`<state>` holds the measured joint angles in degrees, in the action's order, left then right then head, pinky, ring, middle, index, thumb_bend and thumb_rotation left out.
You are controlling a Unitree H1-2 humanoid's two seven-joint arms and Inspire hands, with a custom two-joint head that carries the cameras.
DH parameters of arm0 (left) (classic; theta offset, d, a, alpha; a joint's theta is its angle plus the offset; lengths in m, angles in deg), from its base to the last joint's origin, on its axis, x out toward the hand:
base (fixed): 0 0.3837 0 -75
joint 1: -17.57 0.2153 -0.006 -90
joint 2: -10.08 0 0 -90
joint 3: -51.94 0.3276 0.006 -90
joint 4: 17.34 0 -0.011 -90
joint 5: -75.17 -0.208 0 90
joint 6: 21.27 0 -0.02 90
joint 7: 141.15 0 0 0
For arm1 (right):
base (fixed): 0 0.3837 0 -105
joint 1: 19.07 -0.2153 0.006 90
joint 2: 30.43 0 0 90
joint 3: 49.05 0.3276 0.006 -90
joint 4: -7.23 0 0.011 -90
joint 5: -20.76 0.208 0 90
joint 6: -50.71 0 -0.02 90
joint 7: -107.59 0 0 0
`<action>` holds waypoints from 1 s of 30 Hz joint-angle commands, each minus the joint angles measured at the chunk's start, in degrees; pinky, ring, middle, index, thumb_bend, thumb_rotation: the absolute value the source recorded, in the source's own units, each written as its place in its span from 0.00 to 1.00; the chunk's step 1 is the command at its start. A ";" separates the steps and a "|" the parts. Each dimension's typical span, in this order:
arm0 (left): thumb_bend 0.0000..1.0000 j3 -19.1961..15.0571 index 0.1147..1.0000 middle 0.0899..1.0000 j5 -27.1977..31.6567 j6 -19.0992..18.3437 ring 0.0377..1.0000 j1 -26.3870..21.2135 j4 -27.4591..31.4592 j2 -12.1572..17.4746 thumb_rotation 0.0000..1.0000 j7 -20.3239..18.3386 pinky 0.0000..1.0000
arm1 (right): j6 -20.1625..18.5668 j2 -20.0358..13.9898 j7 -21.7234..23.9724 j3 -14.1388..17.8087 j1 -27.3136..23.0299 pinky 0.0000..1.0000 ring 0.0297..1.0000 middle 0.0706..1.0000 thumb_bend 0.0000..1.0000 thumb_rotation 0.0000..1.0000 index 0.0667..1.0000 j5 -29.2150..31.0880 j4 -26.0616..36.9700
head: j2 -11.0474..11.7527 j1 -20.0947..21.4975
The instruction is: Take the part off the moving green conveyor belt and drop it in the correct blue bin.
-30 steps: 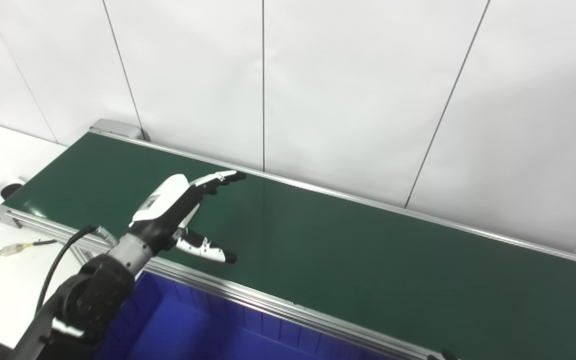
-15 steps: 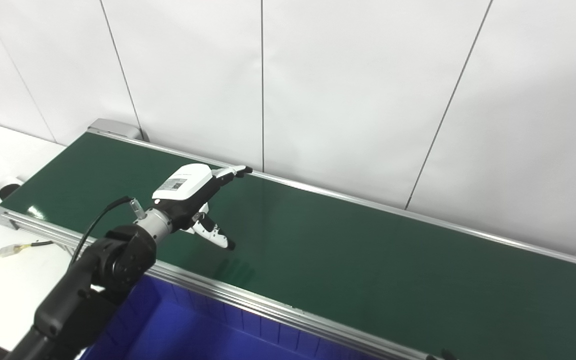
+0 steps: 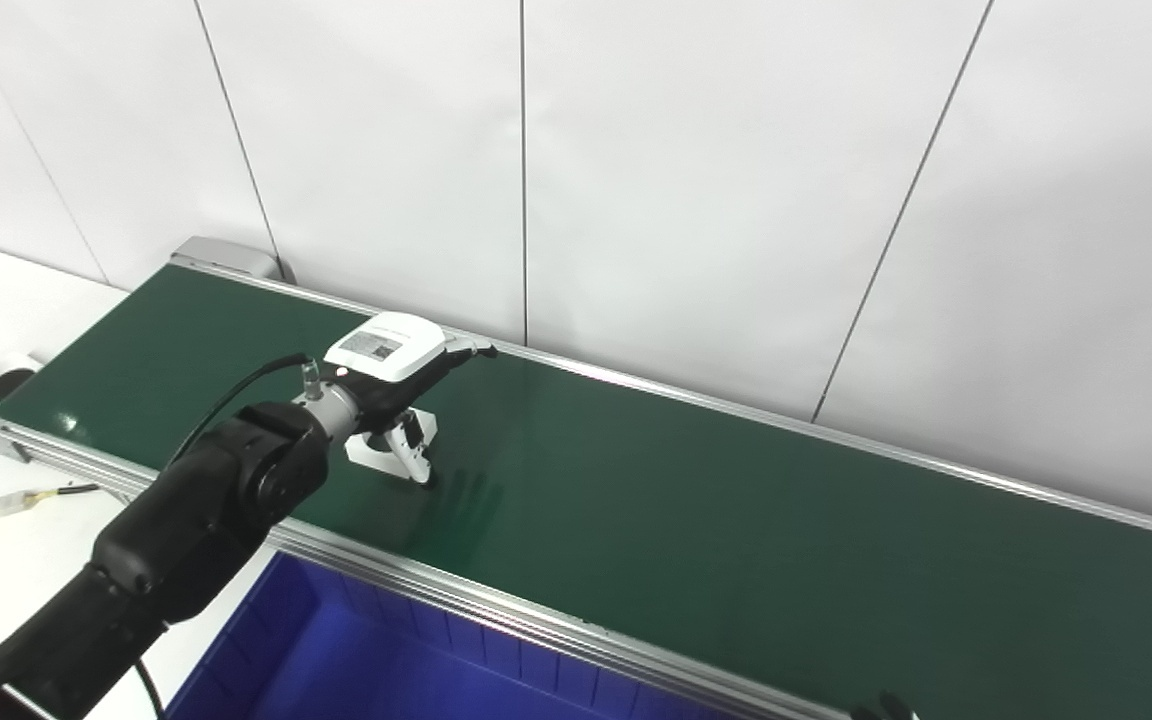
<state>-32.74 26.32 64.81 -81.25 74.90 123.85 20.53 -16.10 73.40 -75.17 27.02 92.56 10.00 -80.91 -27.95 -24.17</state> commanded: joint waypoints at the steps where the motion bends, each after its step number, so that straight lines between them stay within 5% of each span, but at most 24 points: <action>1: 0.93 -0.36 0.87 0.88 -0.98 -0.85 0.85 -2.26 -0.66 2.49 0.00 0.53 0.77 | 3.07 0.50 0.25 -0.25 -0.09 0.66 0.77 0.82 0.42 0.88 0.90 -0.01 0.83 | -0.10 0.08; 26: 0.92 2.78 0.85 0.87 -2.76 0.75 0.85 -2.58 -9.65 2.41 0.00 3.69 0.76 | 3.01 0.36 0.71 -0.43 0.57 0.65 0.77 0.83 0.44 0.88 0.90 1.24 1.52 | -0.71 0.43; 30: 0.96 3.81 0.81 0.85 -3.79 0.92 0.80 -3.29 -11.91 1.75 0.00 6.07 0.68 | 2.99 0.33 0.61 -0.46 0.62 0.65 0.77 0.82 0.43 0.88 0.90 0.97 1.63 | -0.67 0.44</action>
<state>-28.68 23.29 65.72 -81.85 62.31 124.36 24.37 -16.10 73.51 -75.12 26.89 93.17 10.92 -80.88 -28.56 -23.82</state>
